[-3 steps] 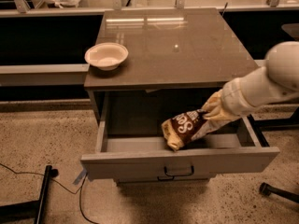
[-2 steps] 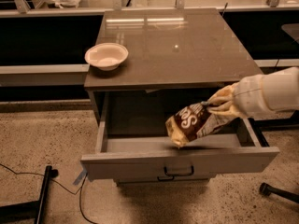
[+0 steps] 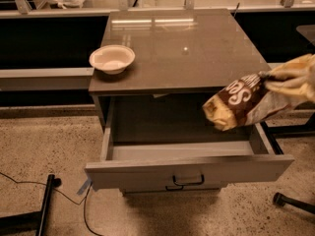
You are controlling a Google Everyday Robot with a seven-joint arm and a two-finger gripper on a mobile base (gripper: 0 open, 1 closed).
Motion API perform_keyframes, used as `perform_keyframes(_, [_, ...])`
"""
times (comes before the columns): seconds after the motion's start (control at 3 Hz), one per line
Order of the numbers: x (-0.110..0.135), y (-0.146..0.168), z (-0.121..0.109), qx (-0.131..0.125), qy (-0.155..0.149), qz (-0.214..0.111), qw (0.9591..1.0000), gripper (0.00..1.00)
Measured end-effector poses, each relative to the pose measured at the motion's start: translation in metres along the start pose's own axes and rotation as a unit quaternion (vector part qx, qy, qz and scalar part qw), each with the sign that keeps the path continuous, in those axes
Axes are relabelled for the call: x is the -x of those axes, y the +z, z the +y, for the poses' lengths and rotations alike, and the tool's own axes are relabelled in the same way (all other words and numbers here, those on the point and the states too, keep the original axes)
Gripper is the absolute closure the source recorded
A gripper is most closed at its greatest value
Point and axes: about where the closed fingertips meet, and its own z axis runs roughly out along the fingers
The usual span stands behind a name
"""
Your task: Pick brown chip bag from top drawer and place on counter
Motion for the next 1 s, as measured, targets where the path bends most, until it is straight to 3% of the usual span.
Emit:
perform_keyframes(0.33, [-0.004,-0.017,-0.058,-0.017,0.018,0.008,0.9997,1.0])
perform_keyframes(0.67, [0.0,-0.015,-0.112,-0.028,0.036,-0.009,0.9989,1.0])
perform_keyframes(1.0, [0.019,0.016,-0.169,-0.046,0.057,-0.056,0.9957,1.0])
